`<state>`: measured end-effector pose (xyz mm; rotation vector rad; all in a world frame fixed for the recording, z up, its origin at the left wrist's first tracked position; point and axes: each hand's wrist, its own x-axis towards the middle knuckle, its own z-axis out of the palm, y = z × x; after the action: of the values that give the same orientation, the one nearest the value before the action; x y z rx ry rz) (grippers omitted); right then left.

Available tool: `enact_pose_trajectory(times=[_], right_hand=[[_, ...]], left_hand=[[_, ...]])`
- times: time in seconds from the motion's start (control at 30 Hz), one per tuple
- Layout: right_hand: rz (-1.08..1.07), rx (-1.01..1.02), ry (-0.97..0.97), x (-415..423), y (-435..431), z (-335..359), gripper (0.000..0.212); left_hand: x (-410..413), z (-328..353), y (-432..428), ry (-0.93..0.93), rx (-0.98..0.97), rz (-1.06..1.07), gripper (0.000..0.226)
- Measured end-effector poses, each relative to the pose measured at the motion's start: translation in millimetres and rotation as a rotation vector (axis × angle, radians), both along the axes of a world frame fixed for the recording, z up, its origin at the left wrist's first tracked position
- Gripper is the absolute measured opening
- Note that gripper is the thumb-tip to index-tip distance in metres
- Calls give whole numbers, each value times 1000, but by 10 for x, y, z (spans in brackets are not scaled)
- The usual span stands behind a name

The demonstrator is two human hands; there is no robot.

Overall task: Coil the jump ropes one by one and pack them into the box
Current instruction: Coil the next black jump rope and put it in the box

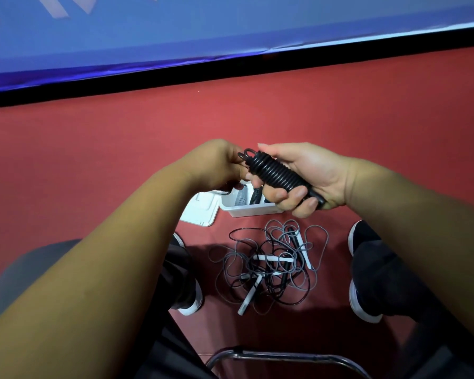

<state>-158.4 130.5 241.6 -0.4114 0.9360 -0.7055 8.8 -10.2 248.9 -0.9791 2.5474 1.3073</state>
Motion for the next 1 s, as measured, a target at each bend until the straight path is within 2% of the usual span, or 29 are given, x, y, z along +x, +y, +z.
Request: enact_pose_trajectory(times=[0.13, 0.23, 0.43, 0.57, 0.77, 0.9, 1.0], right_hand=[[55, 10, -87, -21, 46, 13, 65], [149, -3, -95, -8, 58, -1, 73], [263, -3, -91, 21, 38, -53, 61], [275, 4, 114, 78, 11, -94, 53], [160, 15, 408, 139, 9, -187, 40], [64, -32, 638, 131, -17, -246, 37], [9, -82, 764, 128, -45, -315, 37]], left_hand=[[39, -17, -28, 86, -60, -16, 8], [31, 2, 4, 130, -82, -2, 20], [21, 38, -23, 239, 50, 90, 21], [21, 43, -31, 318, 123, 125, 21], [-51, 38, -48, 316, 60, 81, 33], [-60, 73, -51, 267, -43, 21, 29], [-68, 101, -42, 184, -206, -59, 31]])
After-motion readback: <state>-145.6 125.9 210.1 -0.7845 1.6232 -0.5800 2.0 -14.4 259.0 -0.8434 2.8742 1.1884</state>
